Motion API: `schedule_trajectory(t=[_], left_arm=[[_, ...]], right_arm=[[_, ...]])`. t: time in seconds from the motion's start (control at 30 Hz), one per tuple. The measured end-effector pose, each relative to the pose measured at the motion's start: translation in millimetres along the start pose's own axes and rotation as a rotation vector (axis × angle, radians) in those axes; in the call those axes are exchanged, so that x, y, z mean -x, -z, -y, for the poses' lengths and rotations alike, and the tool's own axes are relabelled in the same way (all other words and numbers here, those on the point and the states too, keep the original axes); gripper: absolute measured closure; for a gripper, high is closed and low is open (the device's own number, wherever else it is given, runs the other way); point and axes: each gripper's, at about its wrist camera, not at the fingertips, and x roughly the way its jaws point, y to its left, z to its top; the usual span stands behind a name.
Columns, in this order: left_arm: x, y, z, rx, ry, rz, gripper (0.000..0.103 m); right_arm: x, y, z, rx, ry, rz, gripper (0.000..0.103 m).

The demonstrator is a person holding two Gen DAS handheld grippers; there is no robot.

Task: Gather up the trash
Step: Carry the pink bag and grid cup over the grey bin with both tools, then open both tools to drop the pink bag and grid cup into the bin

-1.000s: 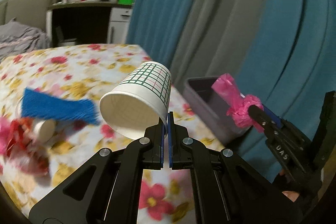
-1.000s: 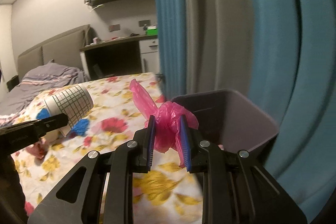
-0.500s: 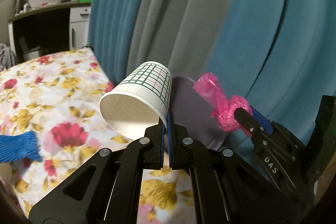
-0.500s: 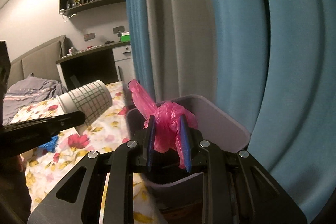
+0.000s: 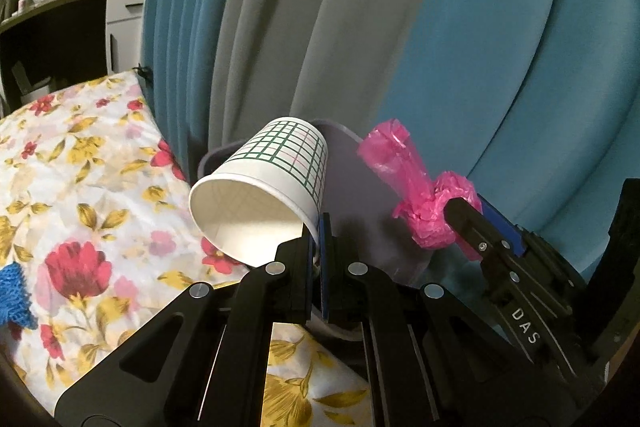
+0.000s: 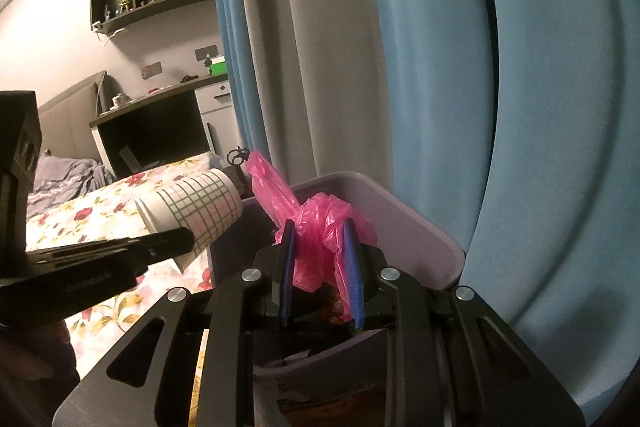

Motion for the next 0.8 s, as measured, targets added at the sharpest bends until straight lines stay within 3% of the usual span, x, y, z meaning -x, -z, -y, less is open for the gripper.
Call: schedule_trajectory(t=[0.73, 0.77, 0.8], left_arm=[[-45, -3, -8, 0.059, 0.086, -0.088, 0.101], [-46, -4, -9, 0.063, 0.097, -0.091, 0.100], [-47, -4, -11, 0.070, 0.095, -0.095, 0.092]], right_arm=[[-14, -3, 10, -0.025, -0.018, -0.031, 0.078], [-14, -3, 11, -0.028, -0.020, -0.034, 0.078], [-14, -3, 12, -0.032, -0.021, -0.036, 0.078]])
